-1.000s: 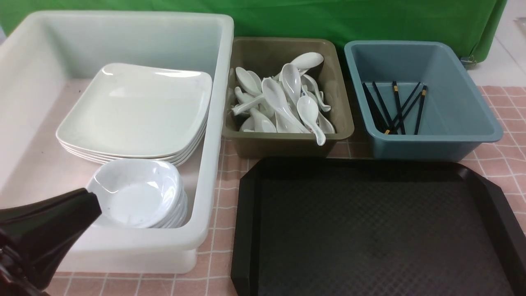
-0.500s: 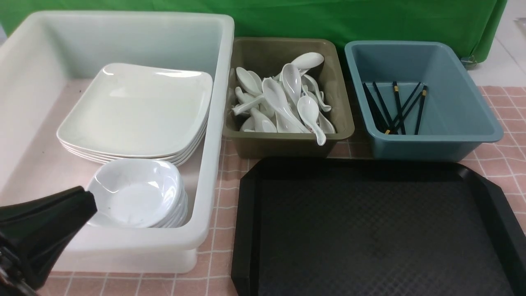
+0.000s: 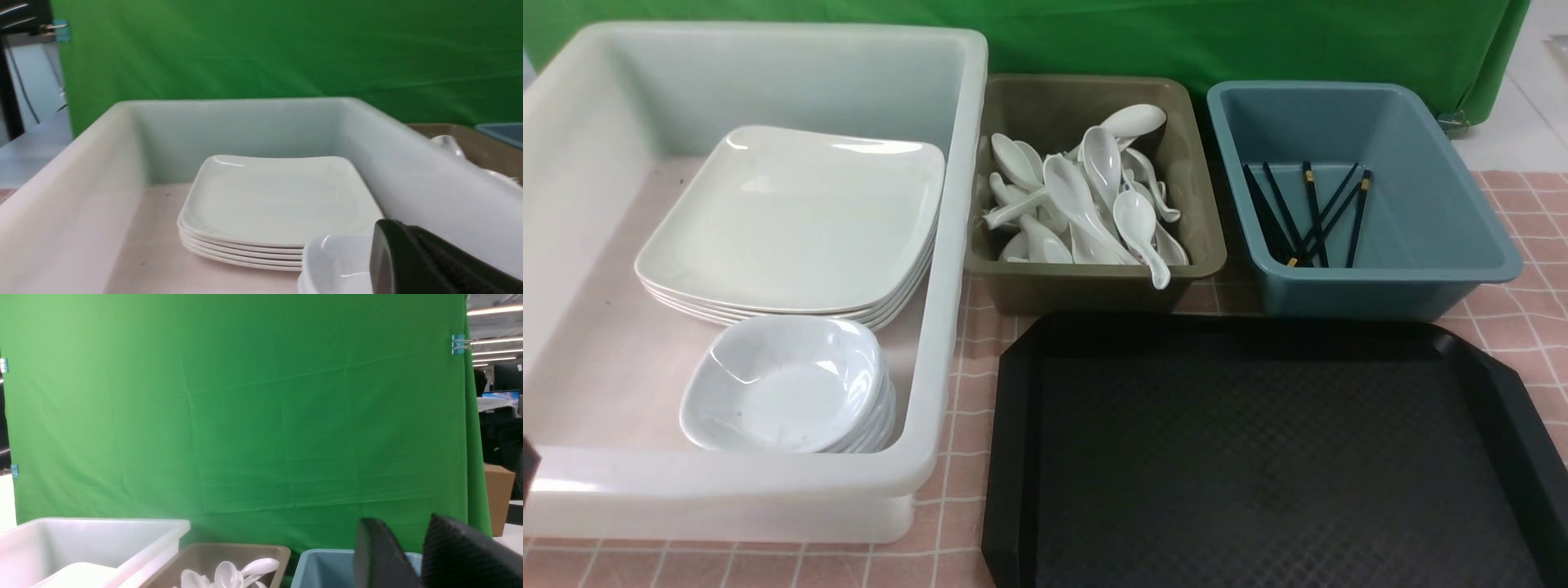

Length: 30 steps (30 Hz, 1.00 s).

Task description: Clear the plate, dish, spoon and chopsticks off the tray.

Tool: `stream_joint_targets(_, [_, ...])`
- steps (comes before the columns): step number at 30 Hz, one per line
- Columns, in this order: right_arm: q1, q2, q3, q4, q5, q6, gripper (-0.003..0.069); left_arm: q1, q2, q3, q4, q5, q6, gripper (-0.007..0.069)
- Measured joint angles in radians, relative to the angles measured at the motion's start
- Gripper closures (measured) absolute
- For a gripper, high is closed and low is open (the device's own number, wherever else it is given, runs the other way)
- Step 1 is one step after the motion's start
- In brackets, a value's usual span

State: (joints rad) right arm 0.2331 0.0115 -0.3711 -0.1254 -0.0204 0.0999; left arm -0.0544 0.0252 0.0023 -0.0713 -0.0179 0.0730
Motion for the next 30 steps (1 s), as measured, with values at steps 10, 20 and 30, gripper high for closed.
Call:
stream_joint_targets(10, [0.000, 0.000, 0.000, 0.000, 0.000, 0.000, 0.0419, 0.021, -0.025, 0.004, 0.040, 0.230, 0.009, 0.0624])
stream_joint_targets(20, [0.000, 0.000, 0.000, 0.000, 0.000, 0.001, 0.0419, 0.021, -0.025, 0.004, 0.043, 0.233, 0.034, 0.0624])
stream_joint_targets(30, [0.000, 0.000, 0.000, 0.000, 0.000, 0.001, 0.0419, 0.021, -0.025, 0.004, 0.043, 0.233, 0.055, 0.0622])
